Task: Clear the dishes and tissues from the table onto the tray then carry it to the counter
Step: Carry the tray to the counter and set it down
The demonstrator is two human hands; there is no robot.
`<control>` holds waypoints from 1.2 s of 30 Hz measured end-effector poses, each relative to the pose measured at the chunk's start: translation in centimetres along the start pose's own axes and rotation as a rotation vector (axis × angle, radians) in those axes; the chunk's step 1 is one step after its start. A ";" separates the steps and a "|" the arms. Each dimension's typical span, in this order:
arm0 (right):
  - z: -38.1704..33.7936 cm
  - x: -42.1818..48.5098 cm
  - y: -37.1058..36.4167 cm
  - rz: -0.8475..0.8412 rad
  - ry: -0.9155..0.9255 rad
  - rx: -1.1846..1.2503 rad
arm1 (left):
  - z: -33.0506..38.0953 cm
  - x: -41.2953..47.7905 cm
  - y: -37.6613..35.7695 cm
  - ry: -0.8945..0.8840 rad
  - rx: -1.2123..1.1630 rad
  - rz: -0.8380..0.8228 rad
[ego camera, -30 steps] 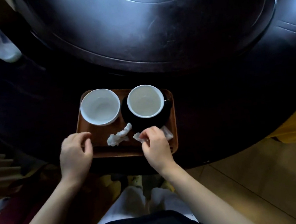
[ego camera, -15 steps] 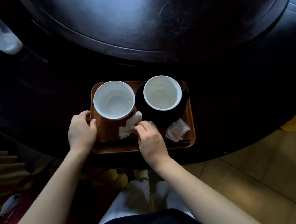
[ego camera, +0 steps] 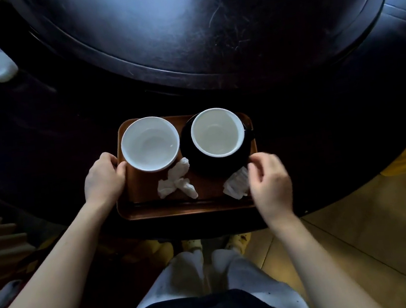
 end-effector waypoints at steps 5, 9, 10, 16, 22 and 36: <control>4.9 3.1 -1.6 -0.326 -0.327 -0.125 | 0.3 0.7 -0.3 0.013 0.082 -0.005; 5.2 4.8 -3.2 -0.456 -0.400 -0.202 | 0.4 1.0 -0.5 0.008 0.154 -0.003; 5.4 5.2 -3.6 -0.489 -0.412 -0.233 | 0.4 1.1 -0.6 0.007 0.168 -0.001; 6.1 6.1 -4.4 -0.585 -0.403 -0.260 | 0.7 0.7 -0.8 -0.030 0.186 0.006; 5.0 5.7 -3.7 -0.445 -0.325 -0.292 | 0.7 -0.1 -0.9 0.009 0.152 0.107; 5.5 4.2 -2.9 -0.085 -0.291 0.227 | 1.9 -0.7 0.4 0.032 -0.169 0.113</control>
Point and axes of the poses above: each hand's wrist, its own x-axis towards the middle knuckle, its own y-axis out of the back of the hand, z = x × y, the point moved 7 cm from there along x, towards the middle knuckle, and after that the axes turned 2 degrees about x, right-handed, at the moved point
